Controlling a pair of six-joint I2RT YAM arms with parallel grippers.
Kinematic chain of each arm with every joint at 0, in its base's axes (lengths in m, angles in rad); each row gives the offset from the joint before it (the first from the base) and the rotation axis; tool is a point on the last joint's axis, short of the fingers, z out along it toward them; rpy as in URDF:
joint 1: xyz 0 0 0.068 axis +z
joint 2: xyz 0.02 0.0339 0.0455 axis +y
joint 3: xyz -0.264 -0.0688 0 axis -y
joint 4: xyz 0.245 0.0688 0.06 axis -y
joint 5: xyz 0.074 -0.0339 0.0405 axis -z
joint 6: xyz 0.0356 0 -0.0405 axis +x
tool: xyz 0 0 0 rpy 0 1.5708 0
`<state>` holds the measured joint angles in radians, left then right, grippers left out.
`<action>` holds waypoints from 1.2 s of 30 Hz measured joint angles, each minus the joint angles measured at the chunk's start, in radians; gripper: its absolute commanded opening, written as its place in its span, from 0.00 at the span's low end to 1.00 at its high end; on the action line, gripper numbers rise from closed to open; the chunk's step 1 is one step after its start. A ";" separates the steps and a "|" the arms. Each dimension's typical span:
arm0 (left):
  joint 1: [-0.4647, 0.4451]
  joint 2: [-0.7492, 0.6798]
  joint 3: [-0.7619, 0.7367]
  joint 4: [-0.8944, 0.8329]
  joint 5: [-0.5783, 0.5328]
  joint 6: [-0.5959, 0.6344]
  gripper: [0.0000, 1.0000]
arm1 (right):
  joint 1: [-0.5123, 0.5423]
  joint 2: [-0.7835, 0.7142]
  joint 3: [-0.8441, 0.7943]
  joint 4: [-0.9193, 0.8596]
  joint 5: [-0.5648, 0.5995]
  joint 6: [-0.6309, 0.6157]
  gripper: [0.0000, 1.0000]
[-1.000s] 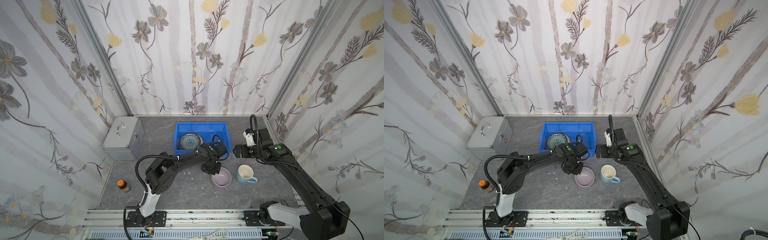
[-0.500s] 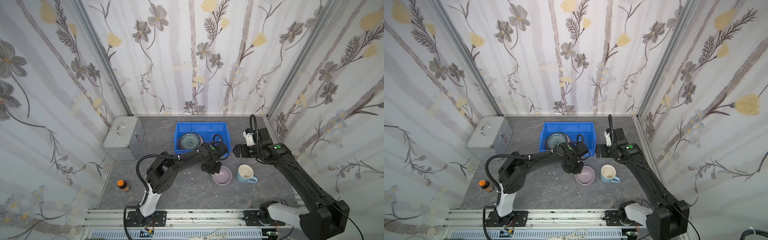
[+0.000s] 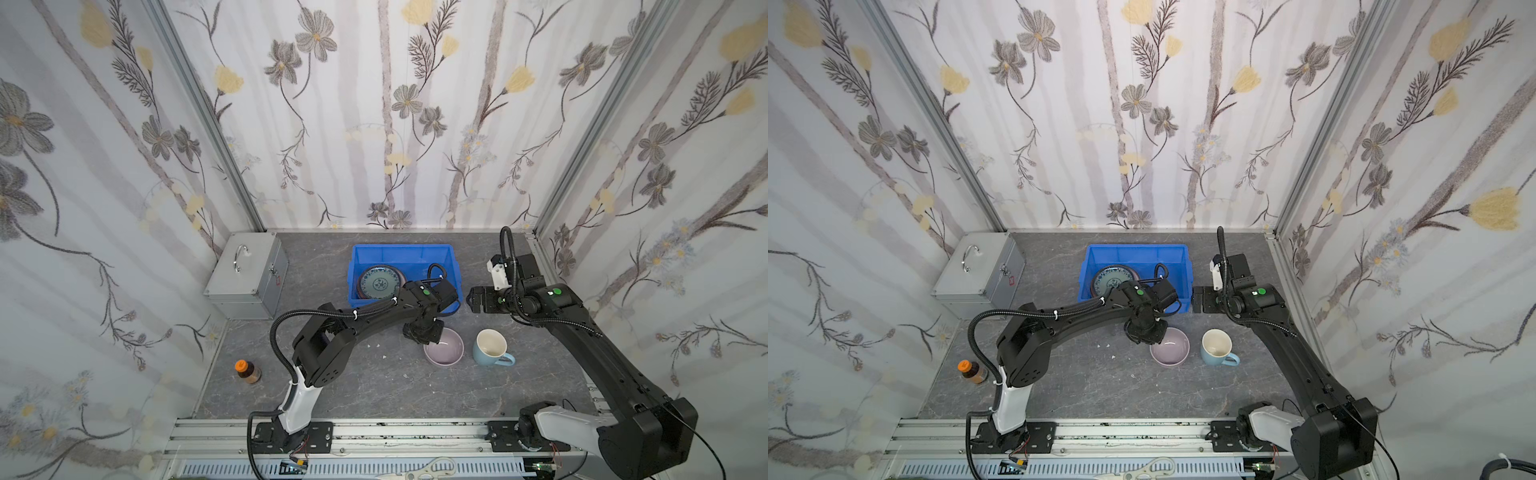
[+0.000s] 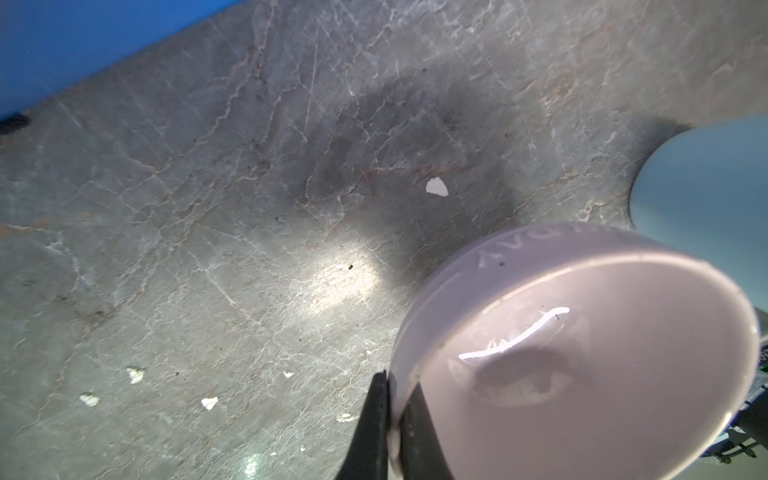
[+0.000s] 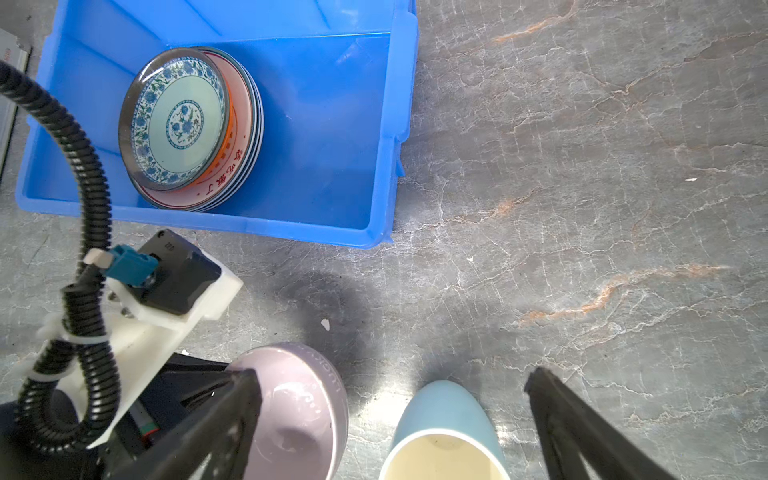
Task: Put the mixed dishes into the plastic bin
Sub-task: 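Close the left gripper on the lavender bowl rim, then lift the lavender bowl with the left gripper and carry it into the bin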
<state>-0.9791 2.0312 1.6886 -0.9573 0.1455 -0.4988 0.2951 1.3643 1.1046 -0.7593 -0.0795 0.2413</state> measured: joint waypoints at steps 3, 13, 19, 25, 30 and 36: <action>0.006 0.000 0.039 -0.021 -0.008 0.003 0.00 | -0.001 0.002 0.001 0.000 0.000 0.000 1.00; 0.041 0.000 0.179 -0.107 -0.014 0.033 0.00 | -0.007 0.002 0.016 0.000 -0.002 0.000 1.00; 0.085 0.014 0.282 -0.162 -0.025 0.055 0.00 | -0.018 0.001 0.036 0.001 -0.001 0.000 1.00; 0.145 0.066 0.415 -0.217 -0.043 0.082 0.00 | -0.027 0.002 0.051 0.001 -0.001 0.000 1.00; 0.200 0.156 0.587 -0.271 -0.056 0.107 0.00 | -0.031 0.014 0.072 0.002 -0.001 0.000 1.00; 0.269 0.291 0.813 -0.326 -0.059 0.129 0.00 | -0.035 0.044 0.095 0.002 -0.003 0.001 1.00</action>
<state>-0.7101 2.3222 2.5015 -1.2831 0.0868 -0.3695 0.2596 1.4082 1.1999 -0.7574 -0.0822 0.2424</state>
